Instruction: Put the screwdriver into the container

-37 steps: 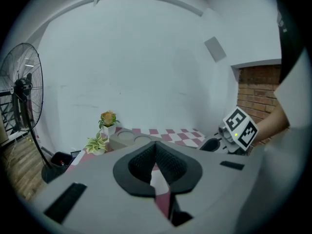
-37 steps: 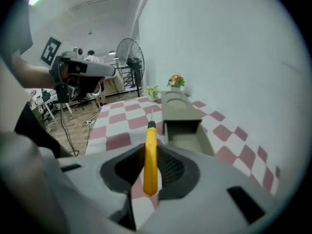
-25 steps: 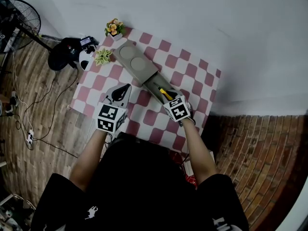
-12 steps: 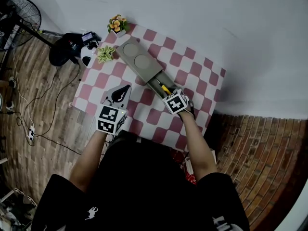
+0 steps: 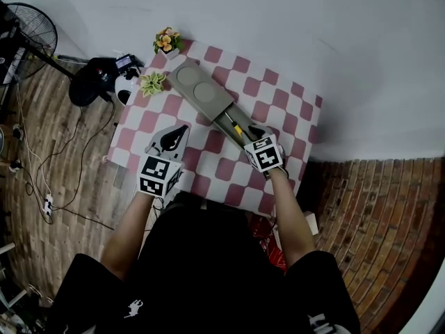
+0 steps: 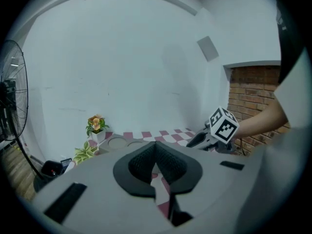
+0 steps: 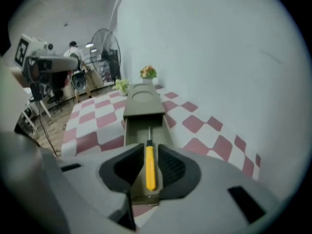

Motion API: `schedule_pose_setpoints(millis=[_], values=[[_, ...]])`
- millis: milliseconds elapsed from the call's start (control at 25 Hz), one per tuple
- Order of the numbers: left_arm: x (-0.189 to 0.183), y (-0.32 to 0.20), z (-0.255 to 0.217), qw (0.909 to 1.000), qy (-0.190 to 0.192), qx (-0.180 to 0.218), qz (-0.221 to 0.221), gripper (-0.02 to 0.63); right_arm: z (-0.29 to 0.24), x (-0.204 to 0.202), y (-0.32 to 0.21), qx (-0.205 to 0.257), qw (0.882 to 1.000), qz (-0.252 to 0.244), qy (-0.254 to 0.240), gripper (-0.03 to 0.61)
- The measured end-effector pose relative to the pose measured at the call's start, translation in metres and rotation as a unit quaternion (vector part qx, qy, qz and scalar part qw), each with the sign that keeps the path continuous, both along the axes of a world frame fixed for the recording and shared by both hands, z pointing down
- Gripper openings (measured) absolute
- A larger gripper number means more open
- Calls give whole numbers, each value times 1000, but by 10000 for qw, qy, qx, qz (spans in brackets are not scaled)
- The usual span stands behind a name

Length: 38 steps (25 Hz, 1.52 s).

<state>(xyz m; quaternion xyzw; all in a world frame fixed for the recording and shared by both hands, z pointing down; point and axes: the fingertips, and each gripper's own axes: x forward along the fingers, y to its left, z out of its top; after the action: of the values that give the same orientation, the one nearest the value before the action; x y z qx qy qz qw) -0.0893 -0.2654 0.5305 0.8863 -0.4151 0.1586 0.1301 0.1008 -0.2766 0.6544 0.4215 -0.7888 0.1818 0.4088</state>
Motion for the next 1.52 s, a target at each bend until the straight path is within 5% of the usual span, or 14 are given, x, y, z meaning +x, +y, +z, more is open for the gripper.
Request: schedule_pose_setpoints(millis=[120,240,640,1520], values=[[6,-2,-21,9994,177,204,205,2,-55,10,11,600,9921,700,-848,5],[9,-4,-45,9981,254,476,302,2,-105,18,27,1096,9775,1073,-1446,2],[23,-3,-136,9882,541,1406,265,2,-243,42,57,2702,9290,1396,-2109,2],[45,-6,-127,9913,467,1234,21,2,-237,57,49,2652,9331,1181,-2125,2]])
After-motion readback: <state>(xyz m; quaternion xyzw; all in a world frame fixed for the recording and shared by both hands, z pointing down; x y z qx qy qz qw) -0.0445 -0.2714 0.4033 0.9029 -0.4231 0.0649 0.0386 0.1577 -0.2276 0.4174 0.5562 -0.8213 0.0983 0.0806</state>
